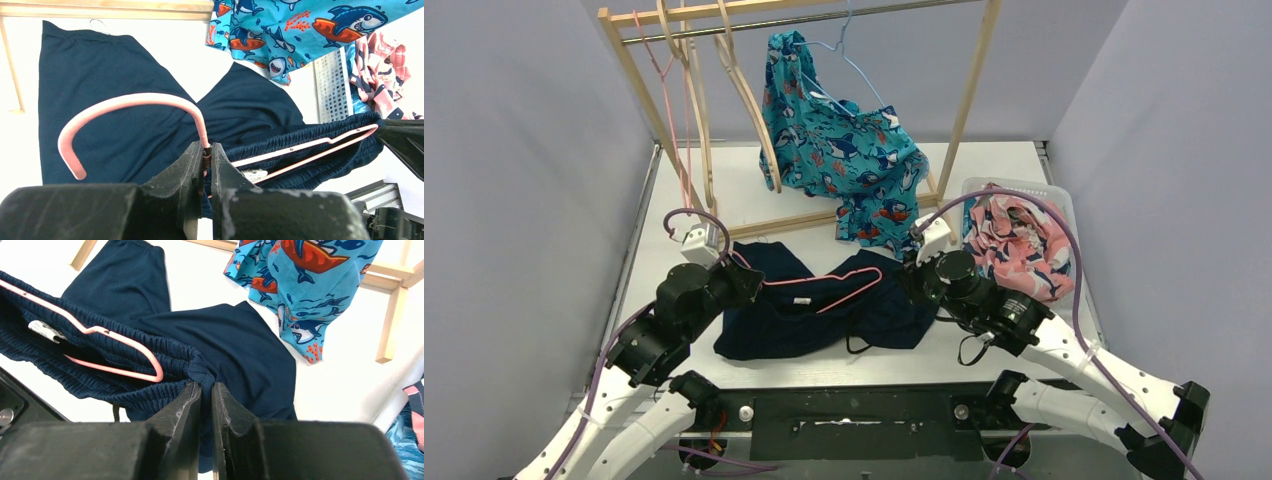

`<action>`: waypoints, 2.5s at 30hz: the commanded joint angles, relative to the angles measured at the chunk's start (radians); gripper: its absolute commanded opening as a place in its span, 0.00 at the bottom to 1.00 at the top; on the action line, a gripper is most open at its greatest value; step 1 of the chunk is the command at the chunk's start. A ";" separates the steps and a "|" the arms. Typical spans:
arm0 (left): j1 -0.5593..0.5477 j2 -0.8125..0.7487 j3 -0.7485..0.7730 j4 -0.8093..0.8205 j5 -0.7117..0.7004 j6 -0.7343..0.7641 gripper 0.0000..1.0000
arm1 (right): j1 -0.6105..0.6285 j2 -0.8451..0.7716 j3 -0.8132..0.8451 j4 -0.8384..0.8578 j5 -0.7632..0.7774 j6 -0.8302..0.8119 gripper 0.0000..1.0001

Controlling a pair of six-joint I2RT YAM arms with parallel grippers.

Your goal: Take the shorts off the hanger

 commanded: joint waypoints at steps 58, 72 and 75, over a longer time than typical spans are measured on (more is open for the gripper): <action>0.004 -0.050 -0.121 0.051 0.075 -0.020 0.00 | -0.019 0.221 0.165 -0.112 -0.578 -0.310 0.01; 0.006 -0.050 -0.110 0.059 0.125 -0.026 0.76 | -0.021 -0.057 0.081 -0.214 -0.414 -0.036 0.00; 0.005 -0.059 -0.111 0.082 0.179 -0.010 0.77 | -0.021 -0.113 0.084 -0.286 -0.361 0.029 0.00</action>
